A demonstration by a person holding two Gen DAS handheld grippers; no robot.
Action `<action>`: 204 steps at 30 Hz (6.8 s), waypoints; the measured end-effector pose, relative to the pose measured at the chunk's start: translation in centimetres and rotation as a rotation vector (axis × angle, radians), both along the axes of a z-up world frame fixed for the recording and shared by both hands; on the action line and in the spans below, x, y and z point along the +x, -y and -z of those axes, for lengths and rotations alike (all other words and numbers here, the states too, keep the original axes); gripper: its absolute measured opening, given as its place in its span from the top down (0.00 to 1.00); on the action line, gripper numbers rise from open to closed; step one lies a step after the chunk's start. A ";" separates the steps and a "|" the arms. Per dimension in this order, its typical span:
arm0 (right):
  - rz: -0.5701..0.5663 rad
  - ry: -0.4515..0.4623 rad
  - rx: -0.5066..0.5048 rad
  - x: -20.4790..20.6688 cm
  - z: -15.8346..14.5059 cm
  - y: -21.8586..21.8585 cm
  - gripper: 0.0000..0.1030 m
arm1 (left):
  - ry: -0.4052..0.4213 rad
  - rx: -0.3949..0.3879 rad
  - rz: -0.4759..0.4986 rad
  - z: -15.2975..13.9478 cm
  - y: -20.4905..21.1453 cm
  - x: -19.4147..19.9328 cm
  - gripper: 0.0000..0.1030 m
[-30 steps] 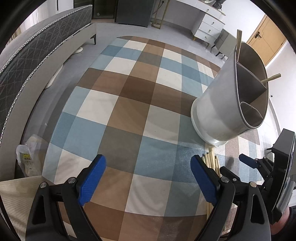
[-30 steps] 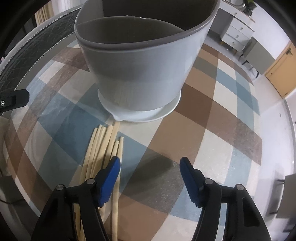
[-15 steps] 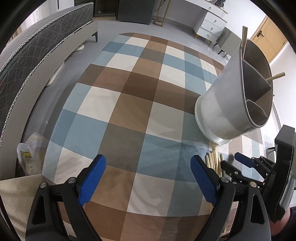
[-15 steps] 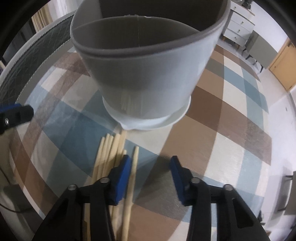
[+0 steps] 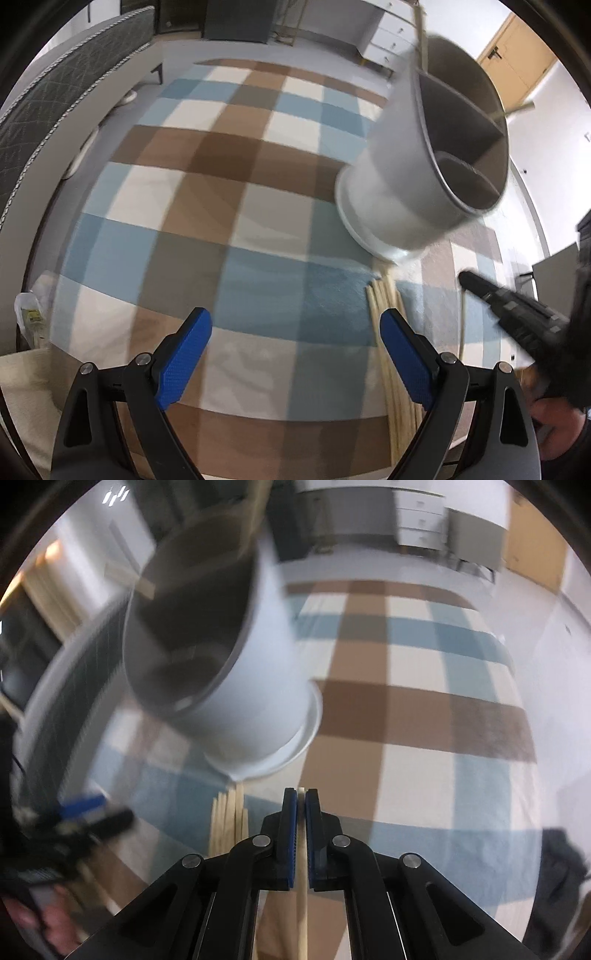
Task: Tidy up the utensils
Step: 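Close the right gripper on another chopstick and lift it, then carry the held chopstick with the right gripper up toward the caddy, then position the held chopstick with the right gripper above the caddy compartment, then open the right gripper to drop the chopstick into the caddy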
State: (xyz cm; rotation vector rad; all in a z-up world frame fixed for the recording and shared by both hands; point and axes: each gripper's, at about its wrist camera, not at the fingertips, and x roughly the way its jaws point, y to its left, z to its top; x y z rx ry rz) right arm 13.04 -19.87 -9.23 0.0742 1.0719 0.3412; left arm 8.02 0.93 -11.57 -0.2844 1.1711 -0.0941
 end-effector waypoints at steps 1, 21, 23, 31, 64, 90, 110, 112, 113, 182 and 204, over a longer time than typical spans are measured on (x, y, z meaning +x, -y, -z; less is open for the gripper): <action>0.016 0.001 0.024 -0.3 -0.4 0.5 0.97 | -0.001 -0.009 0.010 0.0 0.5 -0.1 0.13; 0.208 0.075 0.326 -2.9 -4.8 8.0 0.97 | -0.082 0.126 0.049 2.1 4.8 -1.8 0.14; 0.214 0.081 0.332 -3.0 -5.0 8.3 0.97 | -0.092 0.148 0.054 2.4 5.4 -1.8 0.14; 0.230 0.095 0.333 -3.0 -5.1 8.8 0.97 | -0.125 0.190 0.044 3.8 6.0 -1.5 0.14; 0.228 0.124 0.304 -2.7 -5.7 8.3 0.97 | -0.157 0.232 0.043 2.4 4.7 4.3 0.74; 0.129 0.351 0.128 -8.4 -8.6 3.0 0.97 | 0.258 0.074 0.021 -7.2 2.3 -0.5 0.99; 0.156 0.483 0.028 -13.2 -10.6 -0.2 0.97 | 0.377 0.055 0.155 -10.1 1.0 -3.8 1.00; 0.161 0.487 0.032 -13.5 -10.8 -0.3 0.97 | 0.376 0.050 0.165 -10.3 0.8 -3.9 1.00; 0.164 0.490 0.039 -13.6 -11.1 -0.3 0.97 | 0.377 0.047 0.168 -10.4 0.7 -3.9 1.00; 0.119 0.480 0.159 3.5 -15.9 -2.0 0.96 | 0.359 -0.112 0.237 -18.2 1.9 11.2 1.00; 0.175 0.491 0.160 -4.7 -17.9 1.0 0.54 | 0.370 -0.021 0.158 -19.9 1.3 4.6 0.45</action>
